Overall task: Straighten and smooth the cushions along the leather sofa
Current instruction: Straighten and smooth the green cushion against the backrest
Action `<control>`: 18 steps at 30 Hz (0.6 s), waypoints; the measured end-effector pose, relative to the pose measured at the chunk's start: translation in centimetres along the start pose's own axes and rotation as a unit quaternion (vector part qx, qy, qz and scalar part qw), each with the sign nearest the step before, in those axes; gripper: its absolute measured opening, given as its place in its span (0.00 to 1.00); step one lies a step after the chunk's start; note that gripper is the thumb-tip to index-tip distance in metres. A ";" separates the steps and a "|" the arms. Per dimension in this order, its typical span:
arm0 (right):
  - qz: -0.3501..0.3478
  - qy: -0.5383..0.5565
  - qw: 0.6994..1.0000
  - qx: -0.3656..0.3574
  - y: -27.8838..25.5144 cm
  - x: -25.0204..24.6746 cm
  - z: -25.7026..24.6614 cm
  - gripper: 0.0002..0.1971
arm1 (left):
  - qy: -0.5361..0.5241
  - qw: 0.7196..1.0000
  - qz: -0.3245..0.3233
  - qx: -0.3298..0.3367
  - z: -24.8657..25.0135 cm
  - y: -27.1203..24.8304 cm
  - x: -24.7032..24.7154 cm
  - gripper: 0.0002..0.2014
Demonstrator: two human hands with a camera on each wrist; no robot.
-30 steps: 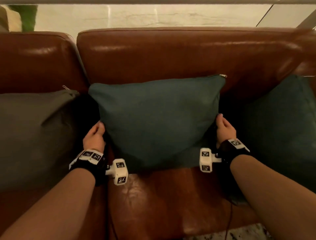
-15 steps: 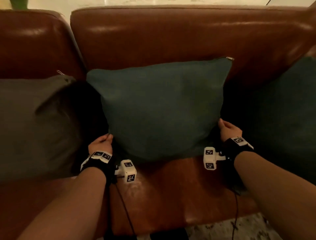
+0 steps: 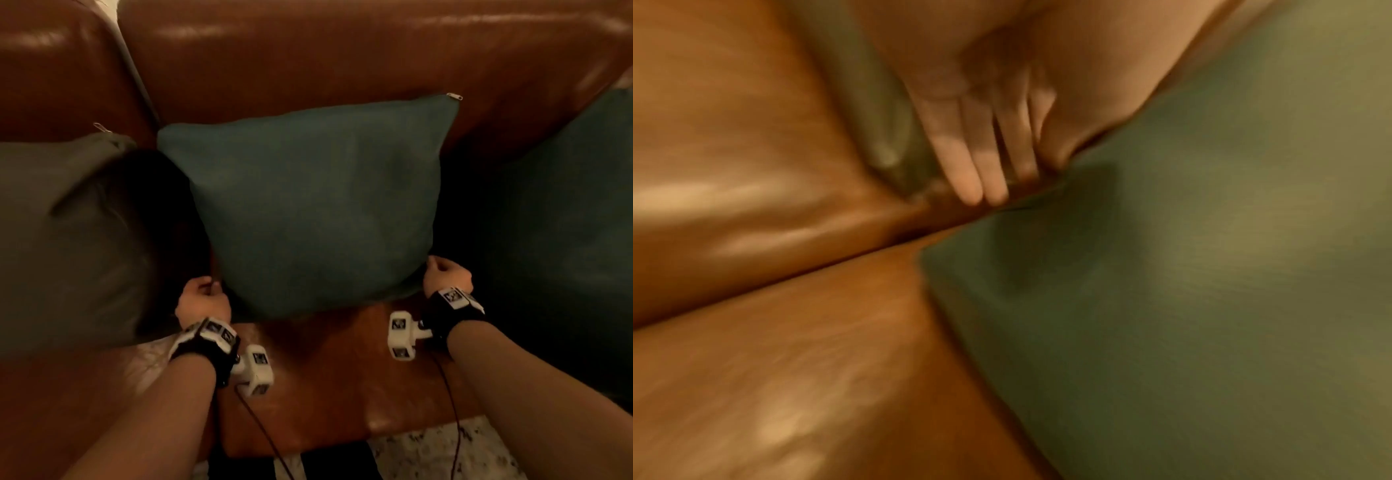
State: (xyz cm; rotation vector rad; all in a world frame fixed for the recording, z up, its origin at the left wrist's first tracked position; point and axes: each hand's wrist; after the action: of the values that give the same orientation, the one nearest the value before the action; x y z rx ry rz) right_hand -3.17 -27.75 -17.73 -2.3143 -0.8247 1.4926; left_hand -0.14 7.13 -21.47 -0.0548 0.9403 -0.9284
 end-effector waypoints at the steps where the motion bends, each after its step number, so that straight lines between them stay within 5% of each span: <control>1: 0.024 0.007 0.999 -0.041 -0.5 -0.3 -0.1 0.17 | -0.018 0.997 0.020 0.071 0.9 -1.4 -0.6 0.13; 3: 0.092 0.034 0.976 -0.195 -1.8 -1.2 -0.8 0.18 | -0.014 0.963 0.053 0.265 2.7 -4.3 -1.5 0.18; 6: 0.116 0.021 0.880 -0.461 -5.4 -0.7 -3.8 0.21 | 0.069 0.882 0.043 0.465 7.4 -8.0 -1.1 0.26; 8: 0.094 -0.071 0.793 -0.598 -7.7 1.7 -7.0 0.26 | 0.107 0.841 0.003 0.530 12.1 -9.0 0.9 0.28; 13: 0.089 -0.314 0.658 -0.679 -5.0 4.1 -11.8 0.30 | 0.285 0.787 -0.010 0.547 16.5 -2.9 3.6 0.29; 15: 0.097 -0.357 0.653 -0.661 -0.9 1.8 -11.8 0.32 | 0.314 0.787 0.009 0.532 15.6 -0.3 2.3 0.31; 18: 0.095 -0.348 0.761 -0.540 4.0 -1.6 -10.6 0.36 | 0.309 0.832 0.012 0.461 14.7 1.2 0.0 0.32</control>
State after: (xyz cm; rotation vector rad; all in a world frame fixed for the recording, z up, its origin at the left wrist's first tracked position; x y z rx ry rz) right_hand 7.16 -31.08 -13.96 -2.4777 -2.1868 2.4879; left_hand 11.13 2.95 -12.93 1.1451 0.9718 -1.3277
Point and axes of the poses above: each hand's wrist, its own y-axis towards the middle knuckle, its own x-axis out of the palm, z = x × y, and after that the axes turned 5 degrees about -y, right-handed
